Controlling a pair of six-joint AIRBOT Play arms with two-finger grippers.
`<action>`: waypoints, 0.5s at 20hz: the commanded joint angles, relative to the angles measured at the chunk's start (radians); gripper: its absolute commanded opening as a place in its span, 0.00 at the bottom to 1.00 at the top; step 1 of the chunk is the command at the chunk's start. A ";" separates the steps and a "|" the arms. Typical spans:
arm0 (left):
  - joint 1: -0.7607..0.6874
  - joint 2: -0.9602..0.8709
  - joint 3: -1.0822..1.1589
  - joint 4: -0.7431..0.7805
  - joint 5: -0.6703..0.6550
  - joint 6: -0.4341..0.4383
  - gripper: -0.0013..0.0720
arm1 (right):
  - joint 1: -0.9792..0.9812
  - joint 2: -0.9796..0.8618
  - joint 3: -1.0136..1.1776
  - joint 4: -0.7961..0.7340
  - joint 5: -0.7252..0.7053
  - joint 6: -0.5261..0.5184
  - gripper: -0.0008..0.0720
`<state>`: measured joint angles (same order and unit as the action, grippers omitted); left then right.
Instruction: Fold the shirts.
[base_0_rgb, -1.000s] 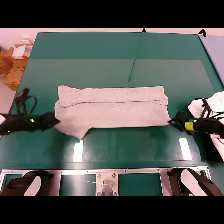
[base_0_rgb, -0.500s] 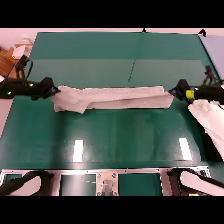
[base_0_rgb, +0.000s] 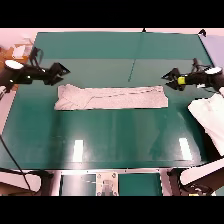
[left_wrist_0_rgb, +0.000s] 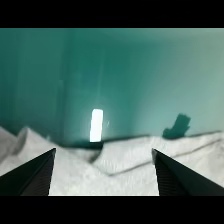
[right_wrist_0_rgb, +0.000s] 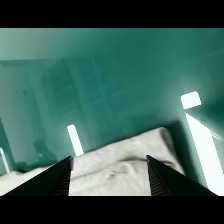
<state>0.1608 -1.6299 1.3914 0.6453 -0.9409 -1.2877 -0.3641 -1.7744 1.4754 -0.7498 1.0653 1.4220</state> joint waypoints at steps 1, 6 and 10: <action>0.068 -0.023 0.129 -0.025 -0.151 0.005 0.99 | -0.121 -0.037 0.113 -0.079 0.233 -0.057 0.80; 0.056 -0.023 0.149 -0.013 -0.305 0.011 0.25 | -0.152 -0.101 0.011 -0.075 0.322 -0.171 0.80; -0.024 -0.023 0.149 -0.002 -0.282 0.014 0.05 | -0.072 -0.180 -0.002 -0.019 0.307 -0.198 0.78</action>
<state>0.1799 -1.6524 1.5345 0.6308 -1.2095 -1.2770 -0.4732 -1.9049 1.4868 -0.7837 1.3628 1.2591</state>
